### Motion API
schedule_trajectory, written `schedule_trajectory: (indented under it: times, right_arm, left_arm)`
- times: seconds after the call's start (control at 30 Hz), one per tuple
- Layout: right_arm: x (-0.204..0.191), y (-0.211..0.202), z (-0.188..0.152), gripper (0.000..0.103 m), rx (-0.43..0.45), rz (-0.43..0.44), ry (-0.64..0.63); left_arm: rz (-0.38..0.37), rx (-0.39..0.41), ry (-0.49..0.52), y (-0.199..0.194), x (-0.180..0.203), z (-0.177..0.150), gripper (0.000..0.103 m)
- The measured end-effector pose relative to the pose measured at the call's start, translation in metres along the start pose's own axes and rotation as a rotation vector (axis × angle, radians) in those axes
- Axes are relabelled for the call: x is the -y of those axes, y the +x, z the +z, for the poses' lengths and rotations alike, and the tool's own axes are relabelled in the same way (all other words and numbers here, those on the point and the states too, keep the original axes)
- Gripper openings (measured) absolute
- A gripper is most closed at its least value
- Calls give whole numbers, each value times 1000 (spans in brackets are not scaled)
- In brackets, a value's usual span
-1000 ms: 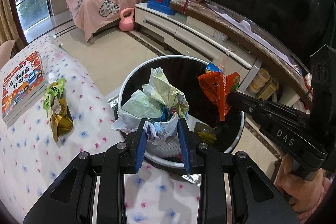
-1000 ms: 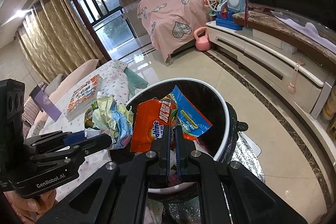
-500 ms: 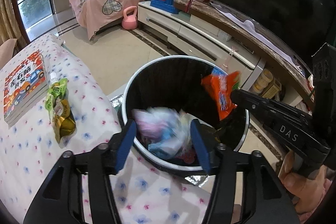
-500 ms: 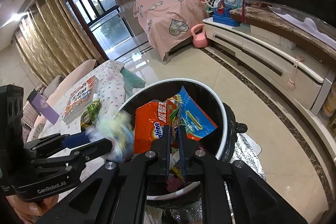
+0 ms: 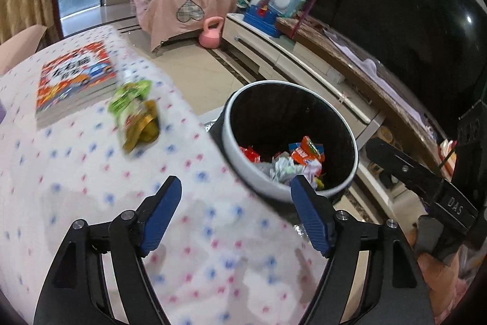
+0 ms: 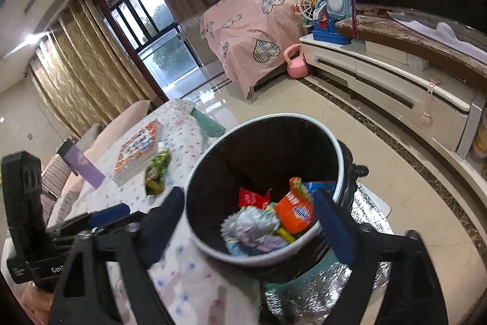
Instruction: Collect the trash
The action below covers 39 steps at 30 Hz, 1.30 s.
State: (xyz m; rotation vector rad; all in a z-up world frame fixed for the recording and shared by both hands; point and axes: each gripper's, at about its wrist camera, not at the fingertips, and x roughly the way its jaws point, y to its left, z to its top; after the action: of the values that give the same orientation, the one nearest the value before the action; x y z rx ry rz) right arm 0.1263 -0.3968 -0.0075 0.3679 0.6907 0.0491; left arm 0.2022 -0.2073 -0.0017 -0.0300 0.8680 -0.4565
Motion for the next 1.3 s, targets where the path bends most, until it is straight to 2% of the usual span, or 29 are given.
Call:
schedule_trajectory:
  times: [0.13,0.43,0.63,0.77,0.87,1.03,1.3]
  right_arm:
    - [-17,-19,-17,98,37,12,-3]
    - [-54,-45,-64,100,71,48,10]
    - [-84,-59,-76,100,87,71,-34]
    - [-108,-84,-78,102,153,69,-90]
    - [-121,-107,-84,103,242,41,-139]
    - [-134,-127,-109,103,394,-72,-232]
    - [-133,-118,-127,103,420,-96,-263]
  left_arm:
    - [14,44,-33,-27,-14,-25,82]
    - [61,162,-88,-93,-51,-73,84]
    - [96,254,-111,-136,-64,-92,87]
    - [131,328,-101,-160,-64,-106,92]
    - [184,407,-90,-172,-61,-120,103]
    - [278,481,-58,-175,-59,-140,103]
    - [353,477,-31,-166,-60,-155,103]
